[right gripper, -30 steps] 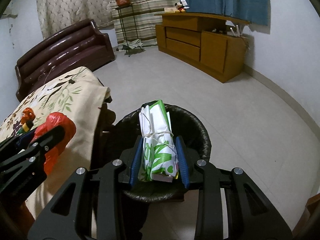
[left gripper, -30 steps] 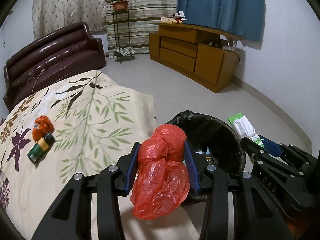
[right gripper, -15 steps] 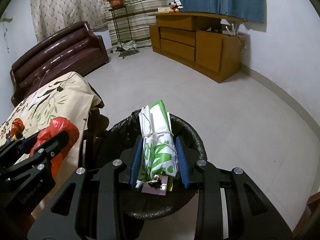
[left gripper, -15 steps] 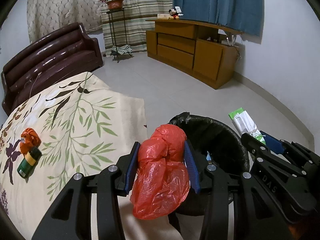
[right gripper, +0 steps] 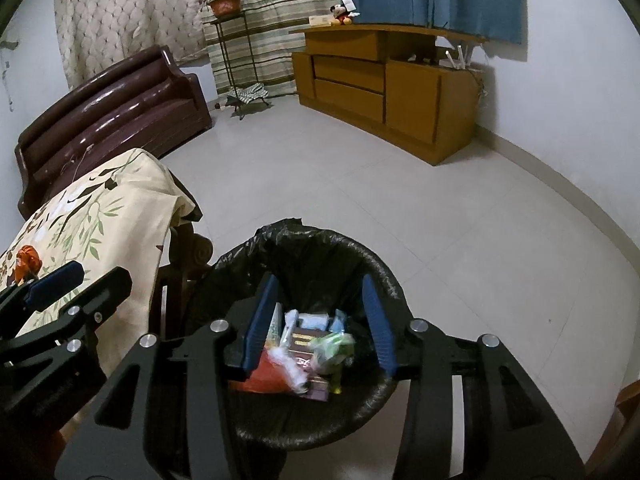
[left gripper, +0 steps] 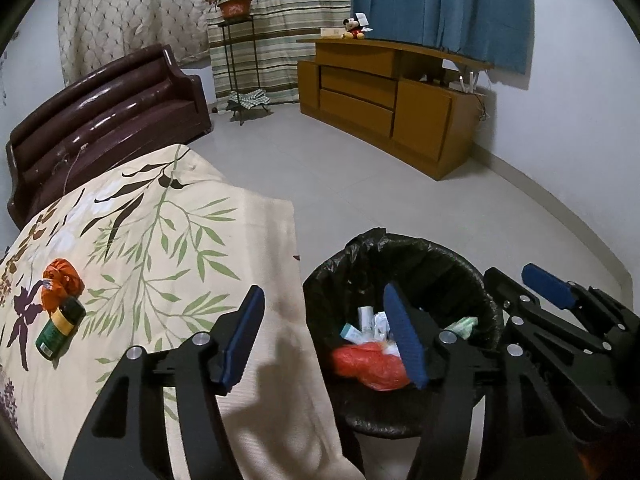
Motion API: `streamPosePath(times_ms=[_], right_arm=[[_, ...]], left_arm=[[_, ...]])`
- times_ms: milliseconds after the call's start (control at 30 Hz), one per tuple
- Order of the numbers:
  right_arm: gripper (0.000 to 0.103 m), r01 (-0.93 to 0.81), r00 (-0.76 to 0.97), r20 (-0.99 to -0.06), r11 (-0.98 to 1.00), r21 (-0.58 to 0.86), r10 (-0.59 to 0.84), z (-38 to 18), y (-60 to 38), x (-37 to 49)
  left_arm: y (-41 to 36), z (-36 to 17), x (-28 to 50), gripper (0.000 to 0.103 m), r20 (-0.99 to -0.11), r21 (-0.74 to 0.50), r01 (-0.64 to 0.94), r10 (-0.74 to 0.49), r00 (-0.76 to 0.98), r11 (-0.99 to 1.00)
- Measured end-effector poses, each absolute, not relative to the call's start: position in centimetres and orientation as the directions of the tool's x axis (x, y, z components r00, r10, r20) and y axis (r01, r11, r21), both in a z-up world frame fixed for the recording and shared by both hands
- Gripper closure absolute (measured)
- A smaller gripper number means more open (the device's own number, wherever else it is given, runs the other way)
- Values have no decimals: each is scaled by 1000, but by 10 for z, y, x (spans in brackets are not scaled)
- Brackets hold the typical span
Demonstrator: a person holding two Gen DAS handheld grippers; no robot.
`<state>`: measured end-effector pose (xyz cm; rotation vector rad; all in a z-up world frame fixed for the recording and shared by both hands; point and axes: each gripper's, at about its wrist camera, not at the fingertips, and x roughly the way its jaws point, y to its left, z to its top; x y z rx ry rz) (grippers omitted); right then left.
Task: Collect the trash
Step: 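Open both grippers to drop the bag and packet into the bin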
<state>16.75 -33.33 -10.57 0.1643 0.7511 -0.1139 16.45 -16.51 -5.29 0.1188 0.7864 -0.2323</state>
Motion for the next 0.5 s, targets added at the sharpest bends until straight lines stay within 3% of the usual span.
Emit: streamPosePath(times_ms=[500], right_arm=[[52, 172, 736, -674, 980, 97, -63, -98, -332, 156]], left_arm=[[-148, -44, 157, 36, -693, 10, 240, -166, 702, 971]])
